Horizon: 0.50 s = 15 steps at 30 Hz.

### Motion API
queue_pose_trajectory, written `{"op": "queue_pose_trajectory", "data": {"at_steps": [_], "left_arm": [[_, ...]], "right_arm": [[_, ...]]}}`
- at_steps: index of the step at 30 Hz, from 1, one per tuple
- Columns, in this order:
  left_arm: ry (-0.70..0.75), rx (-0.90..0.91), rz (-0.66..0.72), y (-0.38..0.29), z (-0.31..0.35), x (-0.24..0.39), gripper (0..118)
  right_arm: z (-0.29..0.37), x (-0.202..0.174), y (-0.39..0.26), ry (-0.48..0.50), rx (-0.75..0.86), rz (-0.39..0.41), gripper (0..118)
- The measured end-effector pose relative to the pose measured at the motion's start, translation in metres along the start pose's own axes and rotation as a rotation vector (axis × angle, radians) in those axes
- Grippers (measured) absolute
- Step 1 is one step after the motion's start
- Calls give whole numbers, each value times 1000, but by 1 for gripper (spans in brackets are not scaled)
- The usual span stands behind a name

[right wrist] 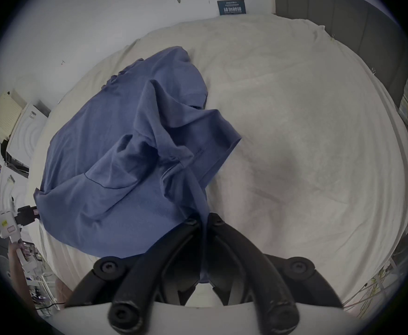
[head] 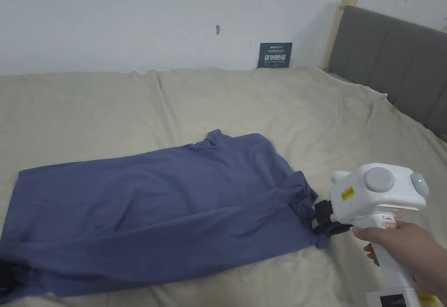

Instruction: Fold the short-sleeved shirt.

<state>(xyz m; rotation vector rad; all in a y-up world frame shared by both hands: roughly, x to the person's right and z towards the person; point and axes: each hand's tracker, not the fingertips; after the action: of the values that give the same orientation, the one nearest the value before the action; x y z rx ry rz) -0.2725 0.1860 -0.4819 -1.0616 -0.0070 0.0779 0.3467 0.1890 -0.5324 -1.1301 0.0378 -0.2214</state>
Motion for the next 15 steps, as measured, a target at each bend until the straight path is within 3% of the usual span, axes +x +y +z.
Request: {"op": "queue_pose_trajectory", "data": {"at_steps": [15], "left_arm": [[-86,122,80,-21,108,-22,4]], "right_arm": [[129,10,-36,121,131,31,3]]}}
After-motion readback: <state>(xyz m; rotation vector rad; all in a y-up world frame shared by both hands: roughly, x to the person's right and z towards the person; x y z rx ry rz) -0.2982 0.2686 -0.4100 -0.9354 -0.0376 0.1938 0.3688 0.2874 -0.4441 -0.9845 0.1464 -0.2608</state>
